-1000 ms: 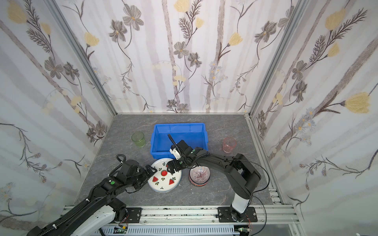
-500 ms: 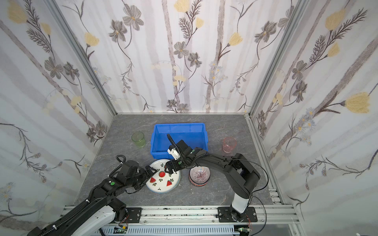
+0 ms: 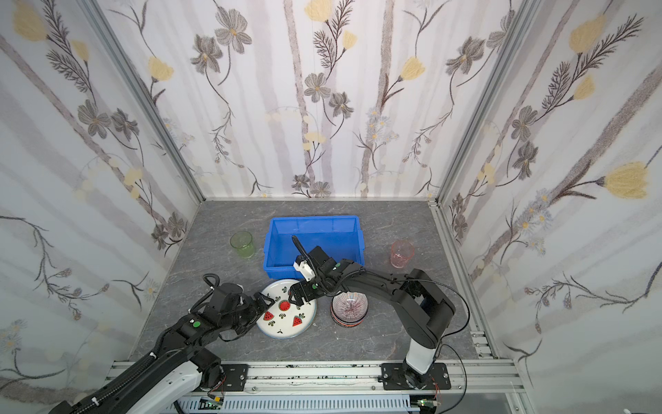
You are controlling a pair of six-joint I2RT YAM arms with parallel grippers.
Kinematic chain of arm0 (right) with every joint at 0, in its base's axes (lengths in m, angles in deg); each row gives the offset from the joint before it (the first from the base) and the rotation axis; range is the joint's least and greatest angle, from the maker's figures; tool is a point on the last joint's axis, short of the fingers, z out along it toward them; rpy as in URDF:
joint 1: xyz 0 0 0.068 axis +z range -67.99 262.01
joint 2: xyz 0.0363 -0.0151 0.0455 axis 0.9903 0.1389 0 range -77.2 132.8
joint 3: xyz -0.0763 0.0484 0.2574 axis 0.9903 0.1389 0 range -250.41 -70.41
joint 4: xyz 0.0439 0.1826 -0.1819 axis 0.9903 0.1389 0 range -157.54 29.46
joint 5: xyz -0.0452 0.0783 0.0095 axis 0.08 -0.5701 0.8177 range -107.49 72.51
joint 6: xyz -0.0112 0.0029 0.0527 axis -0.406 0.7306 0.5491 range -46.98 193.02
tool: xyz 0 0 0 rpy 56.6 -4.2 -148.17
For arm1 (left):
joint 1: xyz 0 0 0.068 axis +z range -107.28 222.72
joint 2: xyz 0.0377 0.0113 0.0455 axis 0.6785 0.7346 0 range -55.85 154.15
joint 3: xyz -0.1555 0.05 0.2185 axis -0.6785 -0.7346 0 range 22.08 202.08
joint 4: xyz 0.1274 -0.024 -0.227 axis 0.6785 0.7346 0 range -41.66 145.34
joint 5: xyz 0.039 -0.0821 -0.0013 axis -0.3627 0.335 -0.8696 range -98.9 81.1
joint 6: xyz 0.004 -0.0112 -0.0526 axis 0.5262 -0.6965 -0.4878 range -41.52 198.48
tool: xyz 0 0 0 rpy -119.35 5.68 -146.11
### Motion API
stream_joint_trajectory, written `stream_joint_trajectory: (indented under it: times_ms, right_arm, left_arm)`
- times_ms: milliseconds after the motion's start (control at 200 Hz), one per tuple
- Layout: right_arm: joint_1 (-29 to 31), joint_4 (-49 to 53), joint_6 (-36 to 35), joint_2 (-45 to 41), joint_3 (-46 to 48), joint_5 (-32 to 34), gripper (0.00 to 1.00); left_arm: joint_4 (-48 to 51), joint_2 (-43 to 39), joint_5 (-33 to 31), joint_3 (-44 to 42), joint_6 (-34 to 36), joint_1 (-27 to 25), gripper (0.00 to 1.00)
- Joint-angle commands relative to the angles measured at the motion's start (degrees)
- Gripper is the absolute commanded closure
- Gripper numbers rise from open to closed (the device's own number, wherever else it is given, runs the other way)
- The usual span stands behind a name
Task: Place the mixed dishes into the plastic bin
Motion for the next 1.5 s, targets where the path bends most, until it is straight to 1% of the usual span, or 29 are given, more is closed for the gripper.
stream_joint_trajectory:
  times_ms: [0,145,390,834,979,1114,1214,1494]
  right_arm:
    - [0.0,0.0,0.3,-1.4,-0.1,3.6,0.07]
    - [-0.1,0.3,0.6,-1.8,0.1,6.1,0.07]
    - [-0.1,0.2,0.8,0.7,0.1,4.2,0.07]
    - [0.3,-1.5,0.8,1.8,0.5,0.9,0.07]
    - [0.5,-1.9,1.1,1.5,0.4,0.8,0.08]
    - [0.7,-1.8,1.3,0.9,0.4,1.9,0.08]
    - [1.1,-0.3,1.2,0.6,-0.2,4.9,0.08]
    - [1.6,0.1,1.4,0.1,-0.3,6.9,0.09]
  left_arm:
    - [-1.6,-0.4,-0.4,-0.6,-0.6,-0.1,0.07]
    - [-1.6,-0.8,-0.5,-0.8,-0.8,-0.1,0.07]
    - [-1.7,-1.0,-0.5,-1.0,-0.9,-0.1,0.06]
    - [-1.9,-0.9,-0.7,-1.0,-1.1,-0.1,0.06]
    - [-2.1,-1.0,-0.6,-1.1,-1.1,0.0,0.06]
    - [-2.0,-1.0,-0.6,-1.0,-1.2,0.0,0.06]
    - [-2.0,-1.1,-0.6,-1.1,-1.2,-0.1,0.06]
    - [-2.1,-1.3,-0.8,-1.3,-1.4,-0.1,0.07]
